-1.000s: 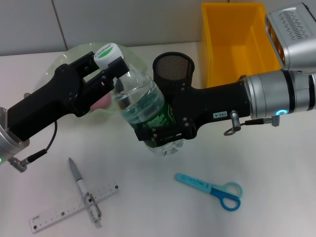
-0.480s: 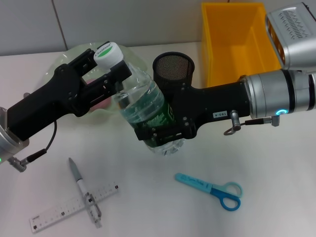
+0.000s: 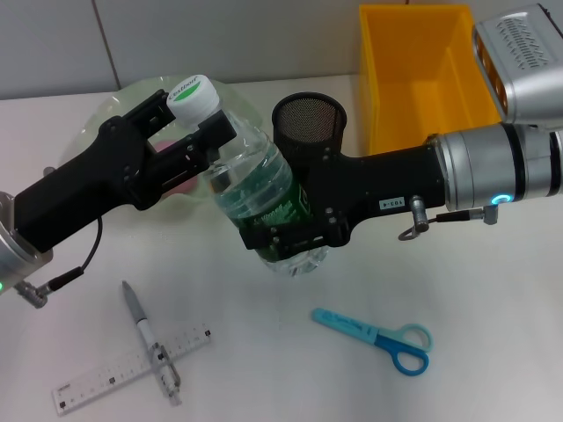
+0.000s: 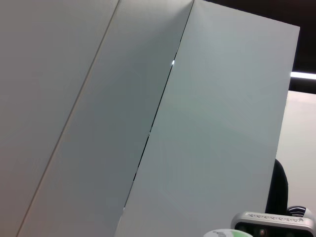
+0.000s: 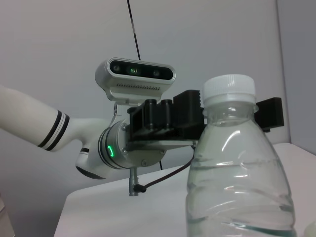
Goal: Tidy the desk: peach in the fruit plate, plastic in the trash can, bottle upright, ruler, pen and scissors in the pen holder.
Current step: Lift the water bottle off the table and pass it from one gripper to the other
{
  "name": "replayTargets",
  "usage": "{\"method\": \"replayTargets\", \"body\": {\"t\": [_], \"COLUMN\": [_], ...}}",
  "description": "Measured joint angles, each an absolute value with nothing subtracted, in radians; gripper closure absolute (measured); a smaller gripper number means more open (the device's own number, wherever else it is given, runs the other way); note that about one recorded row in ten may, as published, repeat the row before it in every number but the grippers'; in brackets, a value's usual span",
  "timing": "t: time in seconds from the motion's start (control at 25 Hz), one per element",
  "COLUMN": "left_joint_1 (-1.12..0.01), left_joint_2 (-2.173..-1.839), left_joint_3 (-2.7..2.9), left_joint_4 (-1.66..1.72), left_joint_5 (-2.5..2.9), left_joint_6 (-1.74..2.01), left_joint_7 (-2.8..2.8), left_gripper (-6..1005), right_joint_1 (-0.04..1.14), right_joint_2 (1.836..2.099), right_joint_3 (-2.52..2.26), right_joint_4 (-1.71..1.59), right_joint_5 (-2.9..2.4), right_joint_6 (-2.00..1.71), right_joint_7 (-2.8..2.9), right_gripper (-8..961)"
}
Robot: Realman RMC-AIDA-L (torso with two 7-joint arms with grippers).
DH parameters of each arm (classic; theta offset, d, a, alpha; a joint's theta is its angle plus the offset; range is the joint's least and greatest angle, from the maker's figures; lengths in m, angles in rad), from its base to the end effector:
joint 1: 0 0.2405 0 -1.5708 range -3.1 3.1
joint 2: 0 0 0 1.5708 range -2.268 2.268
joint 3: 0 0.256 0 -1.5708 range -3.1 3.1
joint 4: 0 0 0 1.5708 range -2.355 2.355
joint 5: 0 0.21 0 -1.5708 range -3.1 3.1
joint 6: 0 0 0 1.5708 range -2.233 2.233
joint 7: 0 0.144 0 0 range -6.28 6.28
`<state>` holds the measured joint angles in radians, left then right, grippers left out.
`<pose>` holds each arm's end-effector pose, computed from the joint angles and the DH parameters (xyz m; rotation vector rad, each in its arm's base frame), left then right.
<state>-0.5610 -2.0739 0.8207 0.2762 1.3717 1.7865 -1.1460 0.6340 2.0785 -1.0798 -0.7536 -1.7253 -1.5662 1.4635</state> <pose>-0.2126 0.3099 -0.0056 -2.4284 -0.5266 -1.5743 0.1670 0.3461 -0.0229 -2.9771 0.2999 0.8212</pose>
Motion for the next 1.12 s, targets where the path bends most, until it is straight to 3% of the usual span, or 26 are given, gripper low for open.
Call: {"method": "replayTargets", "body": {"t": [0.4, 1.12], "left_joint_1": [-0.555, -0.559], "left_joint_2": [-2.075, -2.076], "left_joint_3": [0.831, 0.826], "left_joint_4": [0.273, 0.273], "left_joint_5": [1.37, 1.364], "left_joint_6": [1.79, 1.79], "left_joint_7": [-1.145, -1.15], "left_gripper": [233, 431], "right_joint_1": [0.635, 0.635], "right_joint_2": [2.079, 2.079], "right_joint_3": [-1.08, -1.094], "right_joint_4": [-0.756, -0.759], "right_joint_5": [-1.725, -1.726], "right_joint_6": [-1.567, -1.569], "right_joint_7": [1.463, 1.463], "right_gripper": [186, 186]}}
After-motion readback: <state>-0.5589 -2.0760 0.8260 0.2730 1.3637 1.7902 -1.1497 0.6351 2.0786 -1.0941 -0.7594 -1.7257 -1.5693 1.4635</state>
